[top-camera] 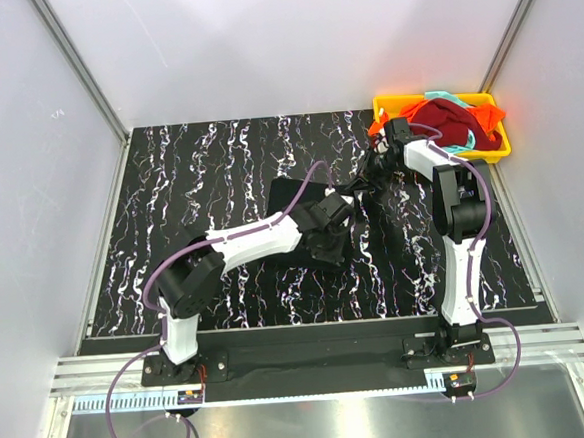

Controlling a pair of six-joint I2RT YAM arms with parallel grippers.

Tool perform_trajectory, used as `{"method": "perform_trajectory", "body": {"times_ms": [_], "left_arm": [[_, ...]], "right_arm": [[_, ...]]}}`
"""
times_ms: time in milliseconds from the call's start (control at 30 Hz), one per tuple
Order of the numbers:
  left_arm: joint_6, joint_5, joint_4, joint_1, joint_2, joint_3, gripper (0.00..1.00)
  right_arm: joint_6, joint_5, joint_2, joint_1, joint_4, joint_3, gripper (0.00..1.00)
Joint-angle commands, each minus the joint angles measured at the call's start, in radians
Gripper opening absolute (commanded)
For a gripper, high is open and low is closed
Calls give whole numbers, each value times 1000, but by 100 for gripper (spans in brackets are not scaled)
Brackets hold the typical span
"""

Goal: Fold and stack the t-shirts
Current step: Fold the tshirt

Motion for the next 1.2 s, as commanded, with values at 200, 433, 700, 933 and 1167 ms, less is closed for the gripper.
{"method": "perform_trajectory", "body": {"times_ms": [200, 433, 700, 933, 1167], "left_arm": [[-4, 70, 48, -30, -7, -8, 0], [21, -14, 46, -30, -97, -21, 31], [22, -108, -26, -25, 22, 132, 40], [15, -153, -82, -23, 108, 199, 46], [33, -243, -125, -23, 143, 223, 44]], "right_arm": [[-44, 71, 7, -3, -23, 62, 0], [-47, 57, 10, -3, -32, 49, 0], [-40, 53, 4, -2, -32, 57, 0], [-36, 47, 16, -2, -32, 48, 0], [-36, 45, 21, -3, -34, 56, 0]]}}
